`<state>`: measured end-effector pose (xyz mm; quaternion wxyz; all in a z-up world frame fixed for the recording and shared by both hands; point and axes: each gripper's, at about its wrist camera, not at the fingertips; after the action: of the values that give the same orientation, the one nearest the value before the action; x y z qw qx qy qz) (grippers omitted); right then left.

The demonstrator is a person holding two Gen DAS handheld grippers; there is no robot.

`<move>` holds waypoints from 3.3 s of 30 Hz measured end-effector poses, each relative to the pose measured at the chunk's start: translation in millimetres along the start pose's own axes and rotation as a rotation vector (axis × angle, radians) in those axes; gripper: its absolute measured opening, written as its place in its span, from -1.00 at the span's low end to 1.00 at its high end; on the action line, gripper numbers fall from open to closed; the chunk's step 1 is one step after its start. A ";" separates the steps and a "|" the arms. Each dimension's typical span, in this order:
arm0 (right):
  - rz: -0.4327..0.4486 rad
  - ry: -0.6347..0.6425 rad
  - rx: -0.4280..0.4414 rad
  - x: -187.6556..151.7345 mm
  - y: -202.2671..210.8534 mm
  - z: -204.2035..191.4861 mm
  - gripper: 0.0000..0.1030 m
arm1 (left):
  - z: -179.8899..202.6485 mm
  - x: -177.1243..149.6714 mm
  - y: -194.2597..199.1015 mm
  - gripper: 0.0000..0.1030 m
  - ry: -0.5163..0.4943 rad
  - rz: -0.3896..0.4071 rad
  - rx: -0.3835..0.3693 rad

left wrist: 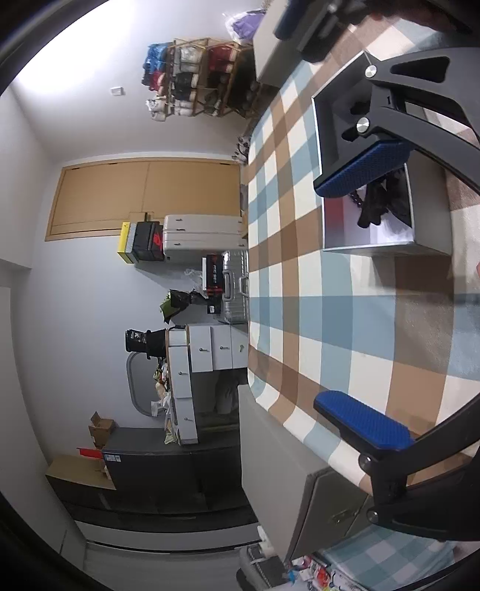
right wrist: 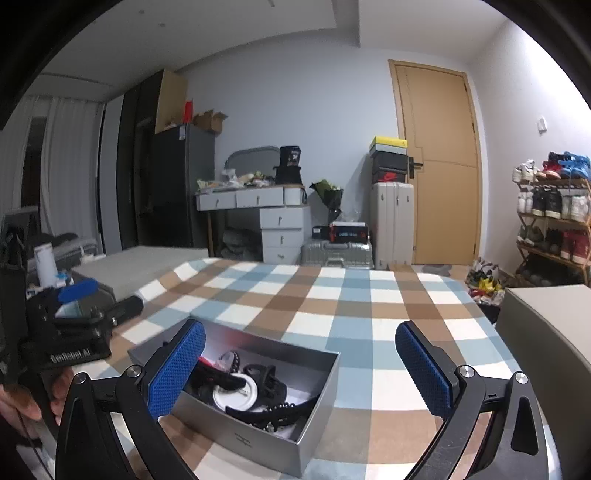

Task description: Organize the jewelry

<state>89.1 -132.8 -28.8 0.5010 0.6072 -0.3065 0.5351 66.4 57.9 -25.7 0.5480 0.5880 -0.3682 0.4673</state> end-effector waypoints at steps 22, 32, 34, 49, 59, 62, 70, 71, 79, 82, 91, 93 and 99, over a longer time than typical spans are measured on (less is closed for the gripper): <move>-0.023 0.004 -0.023 -1.6 -4.6 -0.7 1.00 | -0.1 0.0 3.9 0.98 0.010 -0.002 -0.001; -0.022 0.004 -0.023 -1.5 -4.4 -0.6 1.00 | 2.3 -1.0 2.7 0.98 0.006 -0.005 -0.016; -0.022 0.004 -0.023 -1.5 -4.4 -0.6 1.00 | 2.2 -1.2 2.4 0.98 0.006 -0.005 -0.016; -0.022 0.004 -0.023 -1.6 -4.4 -0.6 1.00 | 2.2 -1.2 2.5 0.98 0.005 -0.006 -0.015; -0.022 0.004 -0.023 -1.6 -4.5 -0.6 1.00 | 2.5 -1.3 2.4 0.98 0.001 -0.008 -0.023; -0.022 0.004 -0.023 -1.6 -4.5 -0.6 1.00 | 2.5 -1.3 2.4 0.98 0.001 -0.008 -0.023; -0.022 0.004 -0.023 -1.6 -4.6 -0.6 1.00 | 2.5 -1.4 2.3 0.98 0.001 -0.008 -0.023; -0.022 0.004 -0.023 -1.7 -4.5 -0.7 1.00 | 2.5 -1.4 2.3 0.98 0.001 -0.008 -0.023; -0.022 0.004 -0.023 -1.7 -4.6 -0.6 1.00 | 2.6 -1.5 2.4 0.98 0.001 -0.008 -0.023; -0.021 0.004 -0.023 -1.7 -4.6 -0.6 1.00 | 2.6 -1.5 2.4 0.98 0.001 -0.008 -0.023; -0.021 0.004 -0.023 -1.8 -4.6 -0.5 1.00 | 2.7 -1.5 2.5 0.98 0.000 -0.008 -0.023; -0.021 0.004 -0.023 -1.9 -4.5 -0.4 1.00 | 2.8 -1.6 2.5 0.98 0.000 -0.008 -0.023; -0.021 0.005 -0.016 -1.5 -4.8 -0.8 1.00 | 3.4 -1.1 1.9 0.98 0.001 -0.006 -0.025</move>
<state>92.9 -130.8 -31.6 0.5124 0.6049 -0.3030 0.5289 64.7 54.2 -26.1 0.5569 0.5821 -0.3718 0.4613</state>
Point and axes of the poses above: each gripper's, at about its wrist camera, not at the fingertips, and y roughly against the way its jaws point, z to its right, x to its top, and after that the axes turned 3 degrees about y, right-handed
